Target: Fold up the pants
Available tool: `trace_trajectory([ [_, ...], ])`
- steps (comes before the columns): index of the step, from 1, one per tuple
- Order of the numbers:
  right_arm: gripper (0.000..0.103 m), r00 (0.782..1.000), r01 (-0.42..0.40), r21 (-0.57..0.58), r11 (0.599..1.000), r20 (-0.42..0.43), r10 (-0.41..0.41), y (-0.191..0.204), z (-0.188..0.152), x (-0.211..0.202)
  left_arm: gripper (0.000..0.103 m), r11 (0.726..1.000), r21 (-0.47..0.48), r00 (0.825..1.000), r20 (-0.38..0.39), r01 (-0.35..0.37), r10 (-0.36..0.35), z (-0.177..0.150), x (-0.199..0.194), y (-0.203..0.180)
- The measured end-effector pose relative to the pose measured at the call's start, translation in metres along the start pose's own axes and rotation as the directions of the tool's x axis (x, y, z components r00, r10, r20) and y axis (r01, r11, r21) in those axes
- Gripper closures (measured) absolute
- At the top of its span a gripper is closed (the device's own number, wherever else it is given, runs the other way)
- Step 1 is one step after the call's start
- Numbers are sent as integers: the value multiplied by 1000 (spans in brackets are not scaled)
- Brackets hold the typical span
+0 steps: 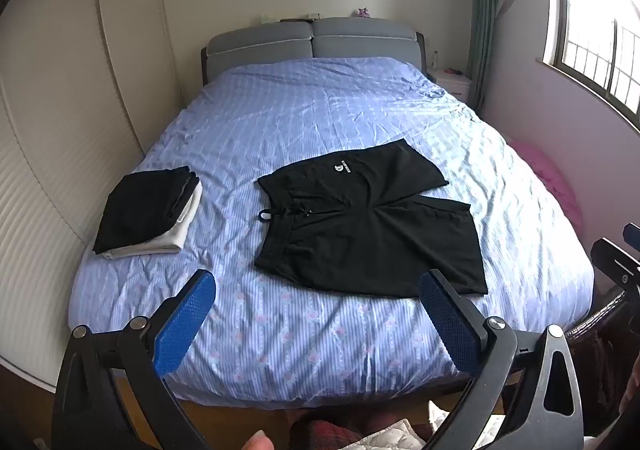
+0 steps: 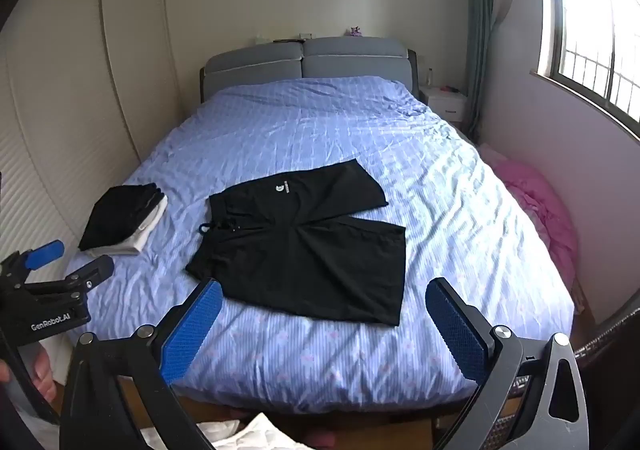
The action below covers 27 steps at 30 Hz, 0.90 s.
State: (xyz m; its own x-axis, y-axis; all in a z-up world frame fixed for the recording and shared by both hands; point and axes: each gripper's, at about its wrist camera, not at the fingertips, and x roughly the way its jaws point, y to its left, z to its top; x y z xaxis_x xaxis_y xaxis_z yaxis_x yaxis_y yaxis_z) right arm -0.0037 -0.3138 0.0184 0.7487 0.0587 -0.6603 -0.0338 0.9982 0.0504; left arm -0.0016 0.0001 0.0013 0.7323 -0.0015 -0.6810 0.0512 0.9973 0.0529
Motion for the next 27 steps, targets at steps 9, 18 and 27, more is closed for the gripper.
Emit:
trace_trajectory([
  [9, 0, 1000, -14, 17, 1000, 8, 14, -4, 3, 3, 0, 1000, -17, 1000, 3, 9, -9, 1, 4, -3],
  [18, 0, 1000, -26, 24, 999, 15, 26, -2, 9, 10, 0, 1000, -11, 998, 61, 12, -11, 16, -6, -8],
  [27, 0, 999, -36, 37, 999, 12, 35, -4, 13, 16, 0, 1000, -2, 998, 61, 21, -21, 25, -6, -12],
])
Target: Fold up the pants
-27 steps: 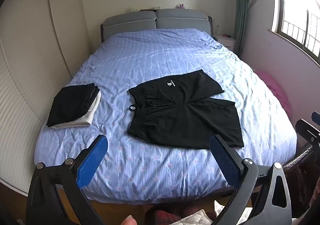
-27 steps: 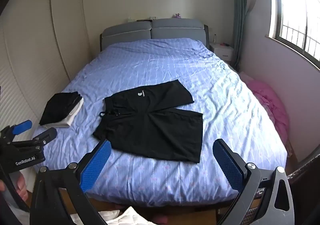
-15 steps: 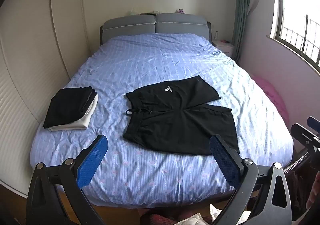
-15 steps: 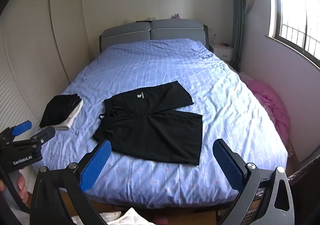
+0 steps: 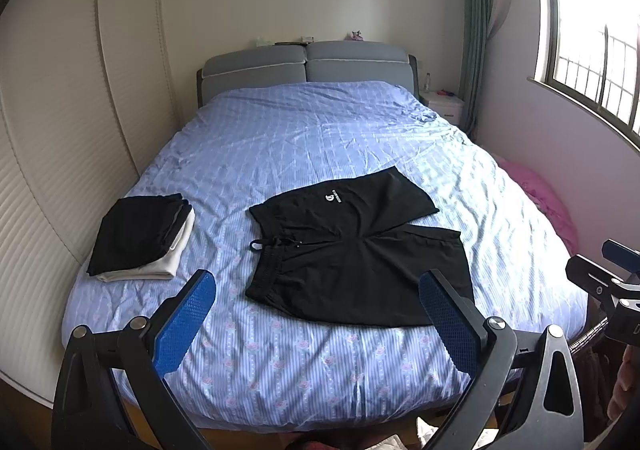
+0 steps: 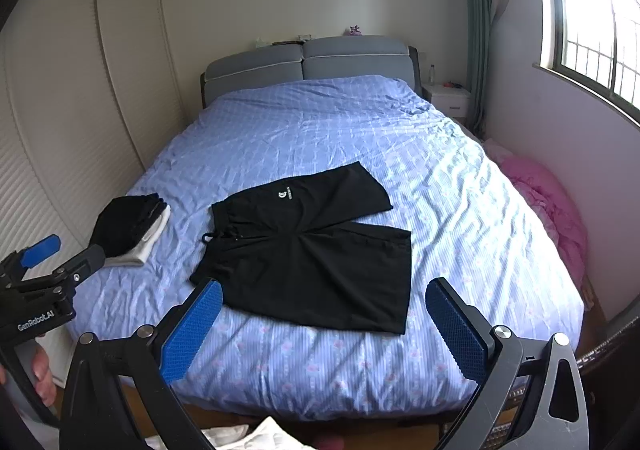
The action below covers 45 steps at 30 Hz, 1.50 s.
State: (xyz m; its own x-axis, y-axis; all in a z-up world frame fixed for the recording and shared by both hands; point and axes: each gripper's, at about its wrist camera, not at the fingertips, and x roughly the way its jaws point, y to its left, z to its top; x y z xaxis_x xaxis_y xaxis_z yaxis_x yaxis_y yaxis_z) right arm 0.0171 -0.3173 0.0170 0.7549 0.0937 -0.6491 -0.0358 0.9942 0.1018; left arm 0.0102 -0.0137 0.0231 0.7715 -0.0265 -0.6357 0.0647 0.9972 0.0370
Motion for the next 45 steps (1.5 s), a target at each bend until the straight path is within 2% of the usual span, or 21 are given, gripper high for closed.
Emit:
trace_trajectory([
  [45, 0, 1000, 10, 16, 1000, -10, -10, -7, 4, 2, 0, 1000, 4, 1000, 7, 21, -21, 11, 9, -1],
])
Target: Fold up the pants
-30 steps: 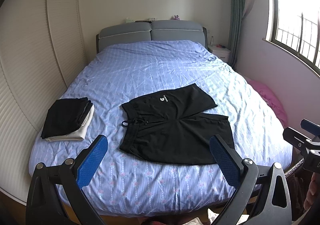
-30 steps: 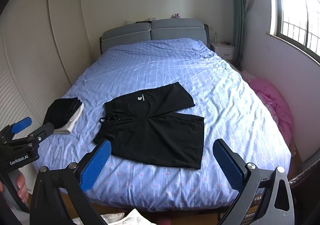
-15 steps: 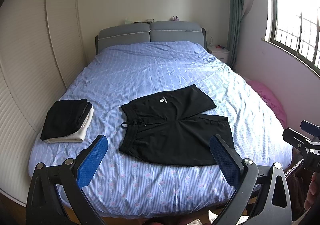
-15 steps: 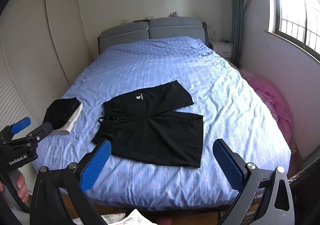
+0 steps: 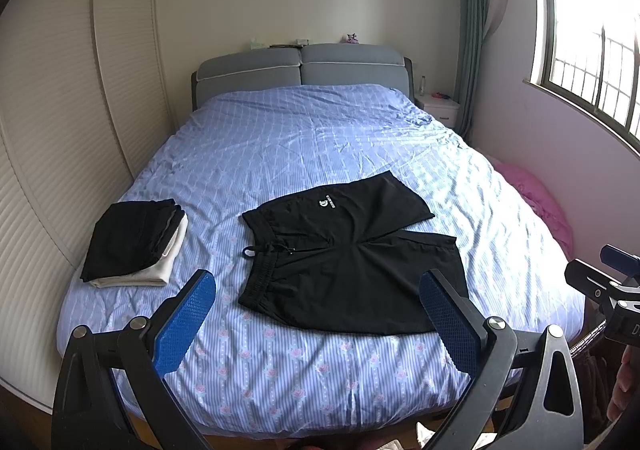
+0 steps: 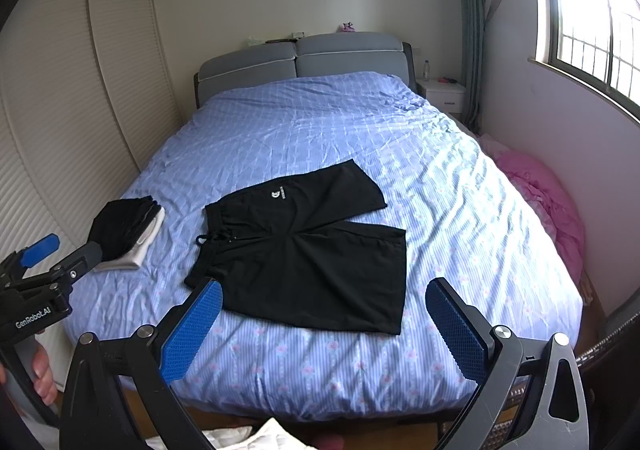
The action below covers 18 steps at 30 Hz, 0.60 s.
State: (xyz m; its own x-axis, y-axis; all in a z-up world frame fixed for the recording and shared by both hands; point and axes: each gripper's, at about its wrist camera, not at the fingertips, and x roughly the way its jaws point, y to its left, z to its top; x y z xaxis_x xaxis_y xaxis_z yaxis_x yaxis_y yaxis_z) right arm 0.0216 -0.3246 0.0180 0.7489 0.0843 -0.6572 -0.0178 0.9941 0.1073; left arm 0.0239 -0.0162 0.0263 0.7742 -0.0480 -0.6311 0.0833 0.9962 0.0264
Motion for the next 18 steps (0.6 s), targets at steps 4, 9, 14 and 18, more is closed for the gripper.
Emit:
trace_trajectory([
  [4, 0, 1000, 0, 1, 1000, -3, 0, 0, -1, 0, 0, 1000, 0, 1000, 0, -2, 2, -1, 0, 0],
  [9, 0, 1000, 0, 1, 1000, -4, 0, 0, -1, 1, 0, 1000, 1, 1000, 0, -1, 1, -2, 0, 0],
  [14, 0, 1000, 0, 2, 1000, -15, 0, 0, -2, 4, 0, 1000, 0, 1000, -3, -1, 1, -3, 2, 1],
  [18, 0, 999, -2, 6, 1000, -33, 2, -1, -1, 9, 0, 1000, -4, 1000, -16, -3, 3, -3, 8, 2],
])
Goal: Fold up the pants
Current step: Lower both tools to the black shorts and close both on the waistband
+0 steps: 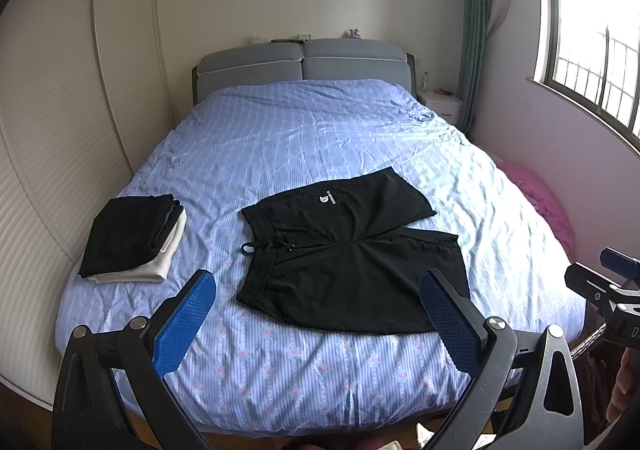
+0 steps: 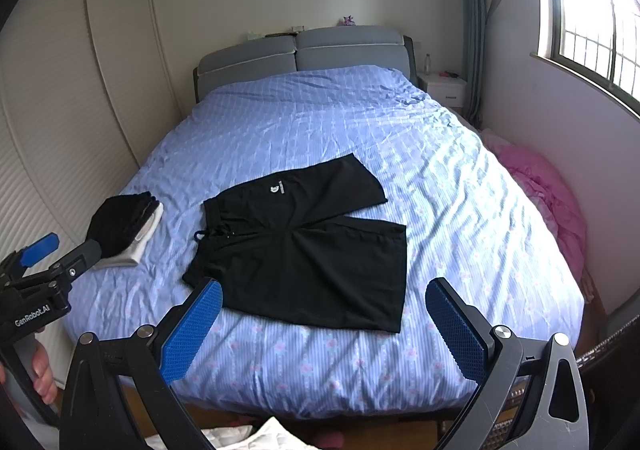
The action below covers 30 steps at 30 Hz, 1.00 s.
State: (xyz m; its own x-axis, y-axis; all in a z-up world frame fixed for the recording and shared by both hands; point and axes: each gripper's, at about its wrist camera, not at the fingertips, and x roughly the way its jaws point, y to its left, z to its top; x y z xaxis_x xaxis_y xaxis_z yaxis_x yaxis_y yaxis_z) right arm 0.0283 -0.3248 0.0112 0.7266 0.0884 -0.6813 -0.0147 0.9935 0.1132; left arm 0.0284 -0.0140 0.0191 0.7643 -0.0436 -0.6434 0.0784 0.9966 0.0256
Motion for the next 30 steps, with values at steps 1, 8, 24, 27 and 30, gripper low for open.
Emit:
trace_trajectory([
  [1, 0, 1000, -1, 2, 1000, -9, 1, -1, 0, 3, 0, 1000, -1, 1000, -5, 0, 0, 0, 2, 0],
  [8, 0, 995, -17, 43, 999, -94, 21, -1, -12, 30, 0, 999, -37, 996, -88, -20, 17, -15, 29, 10],
  [24, 1, 918, 97, 326, 940, -394, 42, 3, -79, 208, 0, 997, -32, 916, -399, -63, 45, -64, 204, 91],
  [27, 1, 911, 134, 365, 921, -412, 30, 8, -89, 237, 0, 996, -70, 891, -454, -49, 12, -76, 248, 105],
  [30, 6, 905, 154, 415, 897, -424, 41, 8, -104, 263, 1, 989, -149, 859, -508, -24, -56, -94, 286, 114],
])
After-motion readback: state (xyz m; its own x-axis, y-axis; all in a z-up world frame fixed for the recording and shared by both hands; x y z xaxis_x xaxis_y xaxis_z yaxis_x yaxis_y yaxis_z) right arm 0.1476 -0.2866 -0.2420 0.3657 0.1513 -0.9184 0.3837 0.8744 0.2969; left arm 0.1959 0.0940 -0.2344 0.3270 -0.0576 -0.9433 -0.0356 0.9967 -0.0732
